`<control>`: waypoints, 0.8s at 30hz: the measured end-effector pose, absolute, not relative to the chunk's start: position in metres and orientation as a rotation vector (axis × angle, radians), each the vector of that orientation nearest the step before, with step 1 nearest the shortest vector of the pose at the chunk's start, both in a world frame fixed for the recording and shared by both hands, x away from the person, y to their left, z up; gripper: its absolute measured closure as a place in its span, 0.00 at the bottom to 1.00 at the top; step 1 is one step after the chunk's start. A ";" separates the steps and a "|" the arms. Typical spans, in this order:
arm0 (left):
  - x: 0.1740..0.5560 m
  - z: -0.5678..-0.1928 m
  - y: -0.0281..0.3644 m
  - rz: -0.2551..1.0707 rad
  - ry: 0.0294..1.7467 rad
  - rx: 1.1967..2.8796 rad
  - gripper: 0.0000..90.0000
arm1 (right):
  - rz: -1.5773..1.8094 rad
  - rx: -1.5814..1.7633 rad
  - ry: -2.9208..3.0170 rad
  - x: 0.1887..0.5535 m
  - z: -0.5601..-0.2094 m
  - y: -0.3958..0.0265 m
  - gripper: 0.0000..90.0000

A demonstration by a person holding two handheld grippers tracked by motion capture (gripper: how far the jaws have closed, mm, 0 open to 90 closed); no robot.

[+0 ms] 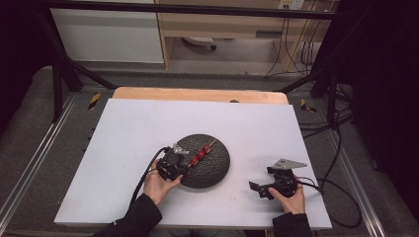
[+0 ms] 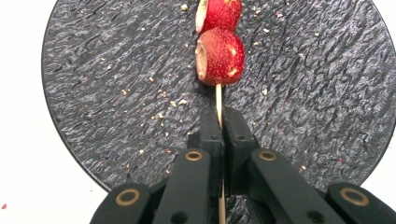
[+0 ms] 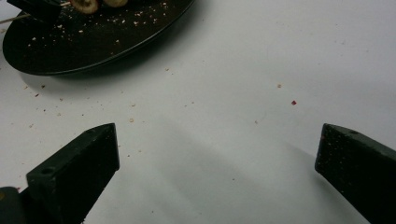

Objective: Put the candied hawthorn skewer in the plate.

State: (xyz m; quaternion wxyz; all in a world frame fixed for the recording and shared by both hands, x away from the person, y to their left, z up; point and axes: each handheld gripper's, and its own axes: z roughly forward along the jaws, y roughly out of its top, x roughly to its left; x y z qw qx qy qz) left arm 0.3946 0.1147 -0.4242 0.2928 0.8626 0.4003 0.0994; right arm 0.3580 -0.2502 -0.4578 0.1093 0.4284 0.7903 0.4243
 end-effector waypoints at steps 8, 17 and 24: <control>0.392 -0.420 0.120 0.251 0.998 2.299 0.79 | 1.250 1.266 2.323 0.357 -0.458 -0.250 0.01; 0.387 -0.410 0.141 0.251 0.911 2.264 0.43 | 1.250 1.258 2.321 0.358 -0.458 -0.250 0.01; 0.382 -0.406 0.161 0.238 0.879 2.256 0.18 | 1.255 1.262 2.318 0.358 -0.458 -0.250 0.01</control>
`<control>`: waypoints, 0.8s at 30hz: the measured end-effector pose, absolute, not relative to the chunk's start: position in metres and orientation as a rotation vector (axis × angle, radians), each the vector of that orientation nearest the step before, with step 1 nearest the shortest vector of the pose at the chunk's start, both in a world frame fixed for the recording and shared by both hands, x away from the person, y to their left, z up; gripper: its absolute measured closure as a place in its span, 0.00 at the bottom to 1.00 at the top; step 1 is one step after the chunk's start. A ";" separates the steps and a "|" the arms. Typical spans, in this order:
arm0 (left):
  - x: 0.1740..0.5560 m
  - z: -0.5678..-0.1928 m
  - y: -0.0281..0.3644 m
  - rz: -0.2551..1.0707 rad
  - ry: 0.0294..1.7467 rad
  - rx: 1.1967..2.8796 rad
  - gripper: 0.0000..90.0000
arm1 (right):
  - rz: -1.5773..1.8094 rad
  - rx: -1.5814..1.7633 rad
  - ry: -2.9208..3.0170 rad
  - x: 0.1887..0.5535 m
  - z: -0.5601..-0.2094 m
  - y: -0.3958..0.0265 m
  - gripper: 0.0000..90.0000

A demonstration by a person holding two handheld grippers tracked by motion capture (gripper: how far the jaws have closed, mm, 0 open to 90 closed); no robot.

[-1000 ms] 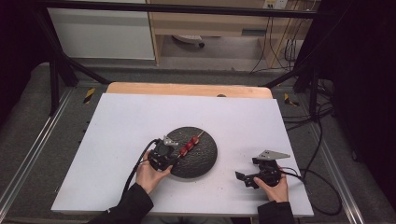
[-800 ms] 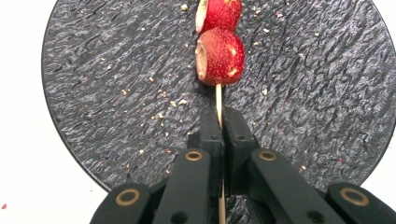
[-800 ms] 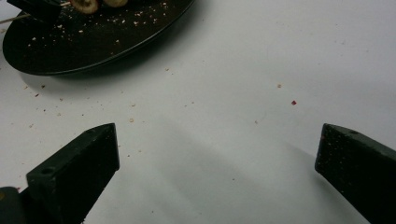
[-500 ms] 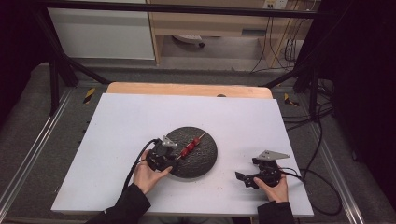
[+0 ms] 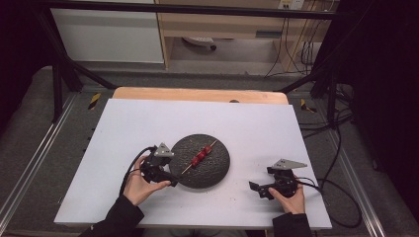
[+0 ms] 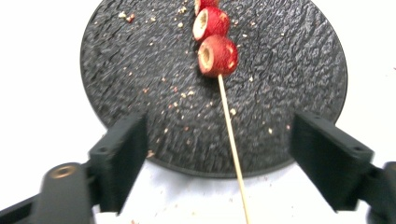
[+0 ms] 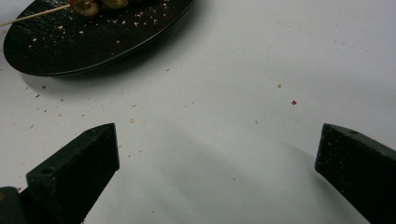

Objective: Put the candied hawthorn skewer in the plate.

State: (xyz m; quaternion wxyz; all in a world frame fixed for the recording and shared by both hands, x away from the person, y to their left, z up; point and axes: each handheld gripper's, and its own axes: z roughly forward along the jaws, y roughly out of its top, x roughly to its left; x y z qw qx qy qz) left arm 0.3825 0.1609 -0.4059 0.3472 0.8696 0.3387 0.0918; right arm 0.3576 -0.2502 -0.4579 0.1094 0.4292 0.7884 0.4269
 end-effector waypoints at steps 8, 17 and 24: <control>0.375 -0.409 0.192 0.263 0.936 2.189 0.08 | 1.249 1.267 2.323 0.357 -0.458 -0.250 0.01; 0.362 -0.423 0.227 0.327 0.970 2.159 0.07 | 1.242 1.253 2.335 0.357 -0.459 -0.249 0.01; 0.354 -0.437 0.246 0.344 0.994 2.129 0.07 | 1.237 1.238 2.345 0.357 -0.459 -0.250 0.01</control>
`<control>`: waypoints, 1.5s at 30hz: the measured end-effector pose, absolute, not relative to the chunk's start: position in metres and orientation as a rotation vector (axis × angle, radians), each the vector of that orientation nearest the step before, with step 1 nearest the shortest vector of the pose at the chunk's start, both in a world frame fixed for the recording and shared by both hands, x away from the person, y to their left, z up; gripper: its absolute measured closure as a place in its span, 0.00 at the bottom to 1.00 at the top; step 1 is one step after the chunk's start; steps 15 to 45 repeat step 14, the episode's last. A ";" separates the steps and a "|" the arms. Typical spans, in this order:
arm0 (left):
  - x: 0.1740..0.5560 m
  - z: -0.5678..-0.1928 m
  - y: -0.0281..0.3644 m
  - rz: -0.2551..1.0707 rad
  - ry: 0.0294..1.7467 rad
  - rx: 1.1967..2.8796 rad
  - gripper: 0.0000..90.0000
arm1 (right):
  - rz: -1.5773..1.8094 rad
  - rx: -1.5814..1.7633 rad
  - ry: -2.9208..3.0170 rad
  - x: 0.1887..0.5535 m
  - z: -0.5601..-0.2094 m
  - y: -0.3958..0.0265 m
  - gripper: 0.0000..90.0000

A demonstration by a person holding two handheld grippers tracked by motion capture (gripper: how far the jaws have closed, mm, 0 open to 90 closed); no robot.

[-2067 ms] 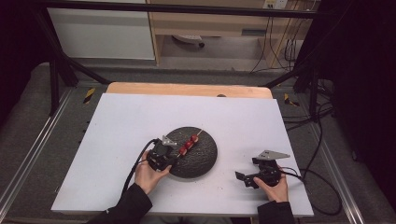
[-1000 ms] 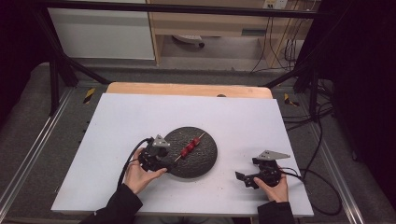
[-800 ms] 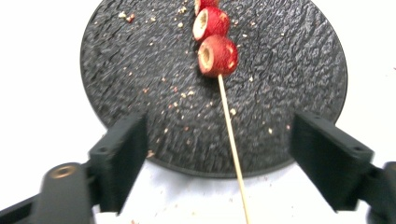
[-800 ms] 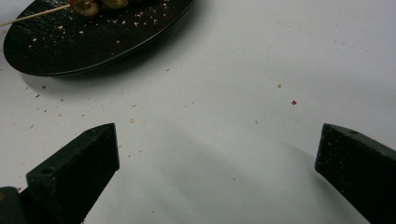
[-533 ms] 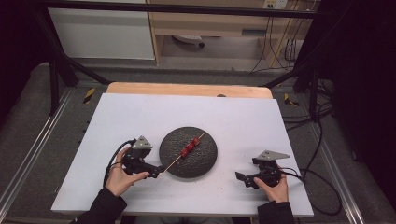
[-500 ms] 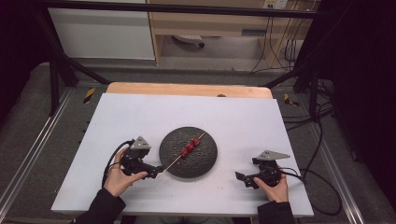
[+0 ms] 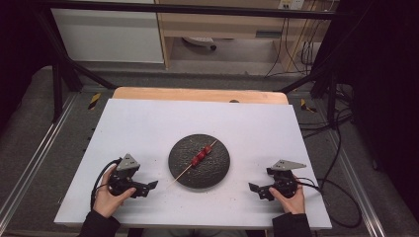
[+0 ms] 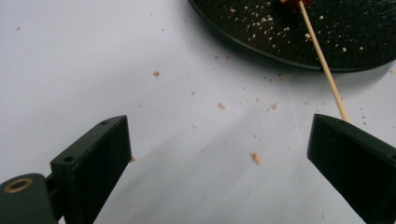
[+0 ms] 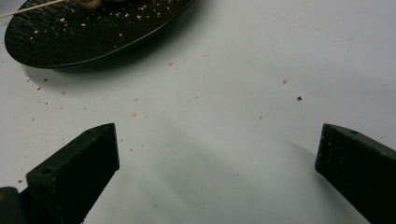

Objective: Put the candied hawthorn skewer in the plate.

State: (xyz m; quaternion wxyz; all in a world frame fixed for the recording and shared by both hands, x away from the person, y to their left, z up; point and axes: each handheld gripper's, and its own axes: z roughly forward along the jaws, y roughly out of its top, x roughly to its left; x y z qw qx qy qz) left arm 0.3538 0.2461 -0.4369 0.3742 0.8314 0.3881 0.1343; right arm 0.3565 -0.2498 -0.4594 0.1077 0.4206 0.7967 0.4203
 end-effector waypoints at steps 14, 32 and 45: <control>0.346 -0.449 0.264 0.365 1.002 2.125 0.07 | 1.238 1.230 2.355 0.355 -0.460 -0.249 0.01; 0.346 -0.449 0.264 0.365 1.002 2.125 0.07 | 1.238 1.230 2.355 0.355 -0.460 -0.249 0.01; 0.346 -0.449 0.264 0.365 1.002 2.125 0.07 | 1.238 1.230 2.355 0.355 -0.460 -0.249 0.01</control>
